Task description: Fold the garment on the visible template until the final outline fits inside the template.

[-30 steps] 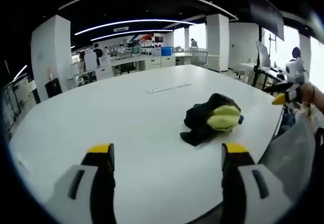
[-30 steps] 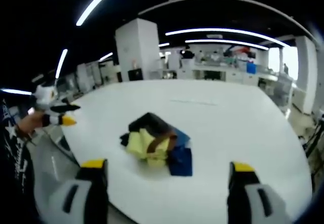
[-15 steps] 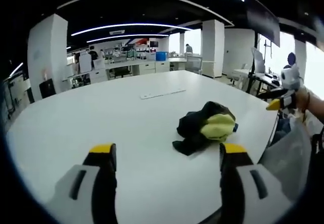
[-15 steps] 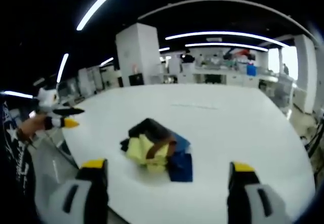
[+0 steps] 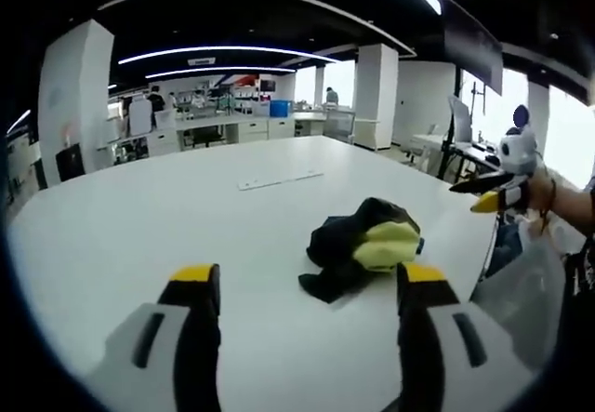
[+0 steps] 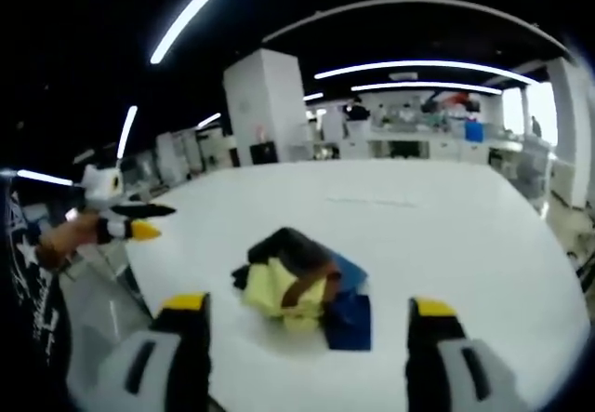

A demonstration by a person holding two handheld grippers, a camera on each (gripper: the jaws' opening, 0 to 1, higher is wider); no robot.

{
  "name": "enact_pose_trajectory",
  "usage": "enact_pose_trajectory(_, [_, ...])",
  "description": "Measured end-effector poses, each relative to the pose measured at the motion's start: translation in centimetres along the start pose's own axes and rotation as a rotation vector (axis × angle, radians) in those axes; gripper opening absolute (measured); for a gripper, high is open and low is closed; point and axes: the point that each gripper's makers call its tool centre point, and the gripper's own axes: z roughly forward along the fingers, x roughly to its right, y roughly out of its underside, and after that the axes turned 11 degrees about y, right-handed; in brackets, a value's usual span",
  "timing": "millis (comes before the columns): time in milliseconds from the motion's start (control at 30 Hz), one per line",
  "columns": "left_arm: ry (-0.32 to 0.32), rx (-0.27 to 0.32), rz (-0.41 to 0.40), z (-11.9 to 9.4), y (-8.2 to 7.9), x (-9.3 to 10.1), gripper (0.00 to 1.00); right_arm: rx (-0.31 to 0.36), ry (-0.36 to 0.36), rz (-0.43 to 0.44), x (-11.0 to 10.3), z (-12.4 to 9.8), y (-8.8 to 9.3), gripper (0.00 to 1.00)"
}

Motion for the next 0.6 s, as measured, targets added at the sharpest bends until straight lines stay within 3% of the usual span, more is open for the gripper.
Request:
enact_pose_trajectory(100, [0.016,0.002,0.003,0.8,-0.2,0.2,0.72,0.002,-0.023,0.013,-0.2,0.5,-0.1,0.76])
enact_pose_trajectory(233, [0.057,-0.005,0.015,1.7,-0.4,0.8,0.68,-0.004,-0.058,0.065,-0.5,1.1,-0.1,0.74])
enact_pose_trajectory(600, [0.128,-0.019,0.045,3.9,-0.7,2.1,0.56,-0.014,-0.068,0.085,-0.1,3.6,0.0,0.55])
